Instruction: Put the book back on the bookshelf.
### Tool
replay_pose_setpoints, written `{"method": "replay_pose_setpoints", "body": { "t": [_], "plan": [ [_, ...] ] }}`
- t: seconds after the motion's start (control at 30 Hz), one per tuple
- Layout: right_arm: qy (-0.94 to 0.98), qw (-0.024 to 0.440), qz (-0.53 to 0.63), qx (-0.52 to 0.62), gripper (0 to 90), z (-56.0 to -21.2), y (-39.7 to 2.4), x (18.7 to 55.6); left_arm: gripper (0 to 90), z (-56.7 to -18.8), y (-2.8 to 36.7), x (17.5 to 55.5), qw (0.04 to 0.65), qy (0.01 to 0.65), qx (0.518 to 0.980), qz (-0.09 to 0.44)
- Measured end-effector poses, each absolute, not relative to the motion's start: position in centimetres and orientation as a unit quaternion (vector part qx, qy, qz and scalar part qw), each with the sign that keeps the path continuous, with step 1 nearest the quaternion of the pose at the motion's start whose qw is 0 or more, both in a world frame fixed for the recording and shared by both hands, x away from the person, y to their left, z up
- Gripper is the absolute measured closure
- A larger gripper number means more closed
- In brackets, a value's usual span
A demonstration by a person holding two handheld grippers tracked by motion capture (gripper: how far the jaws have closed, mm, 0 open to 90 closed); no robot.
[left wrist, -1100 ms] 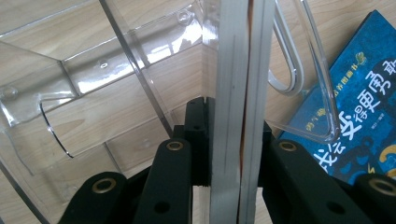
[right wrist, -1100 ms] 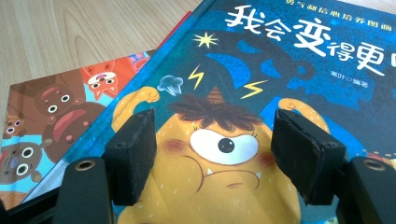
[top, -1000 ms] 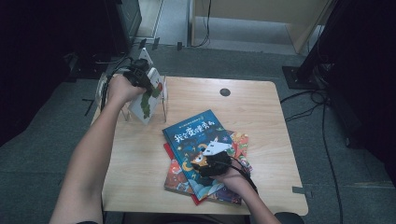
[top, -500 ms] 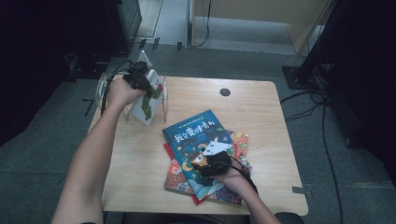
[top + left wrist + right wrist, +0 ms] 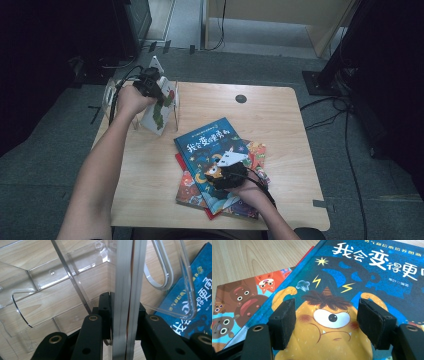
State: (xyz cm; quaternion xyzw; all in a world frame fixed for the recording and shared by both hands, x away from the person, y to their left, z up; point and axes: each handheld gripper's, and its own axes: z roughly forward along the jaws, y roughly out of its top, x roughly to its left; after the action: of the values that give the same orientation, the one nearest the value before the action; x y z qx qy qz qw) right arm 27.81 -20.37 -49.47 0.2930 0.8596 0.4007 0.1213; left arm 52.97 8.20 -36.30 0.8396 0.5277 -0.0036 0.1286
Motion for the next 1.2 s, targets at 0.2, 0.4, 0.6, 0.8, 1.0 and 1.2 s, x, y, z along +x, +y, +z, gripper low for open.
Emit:
{"method": "replay_pose_setpoints", "body": {
  "t": [0.2, 0.4, 0.6, 0.8, 1.0, 1.2],
  "plan": [
    [0.86, 0.121, 0.401, 0.293, 31.6, -49.47, -20.37, 27.81, 77.6, -36.59, 8.31, 52.82, 0.131, 0.527, 0.84, -0.005],
    [0.86, 0.121, 0.401, 0.293, 31.6, -49.47, -20.37, 27.8, 77.1, -36.67, 8.31, 52.76, 0.132, 0.527, 0.84, -0.007],
    [0.86, 0.121, 0.401, 0.293, 31.6, -49.47, -20.37, 27.81, 76.3, -36.59, 8.43, 52.75, 0.139, 0.527, 0.838, -0.008],
    [0.86, 0.121, 0.401, 0.293, 31.6, -49.47, -20.37, 27.81, 76.3, -36.32, 8.69, 52.74, 0.145, 0.532, 0.834, -0.008],
    [0.86, 0.121, 0.4, 0.293, 31.5, -49.47, -20.37, 27.8, 76.6, -36.33, 8.73, 52.81, 0.151, 0.533, 0.833, -0.002],
    [0.86, 0.121, 0.401, 0.293, 31.6, -49.47, -20.36, 27.8, 77.2, -37.05, 8.39, 53.25, 0.15, 0.539, 0.829, -0.005]
  ]
}}
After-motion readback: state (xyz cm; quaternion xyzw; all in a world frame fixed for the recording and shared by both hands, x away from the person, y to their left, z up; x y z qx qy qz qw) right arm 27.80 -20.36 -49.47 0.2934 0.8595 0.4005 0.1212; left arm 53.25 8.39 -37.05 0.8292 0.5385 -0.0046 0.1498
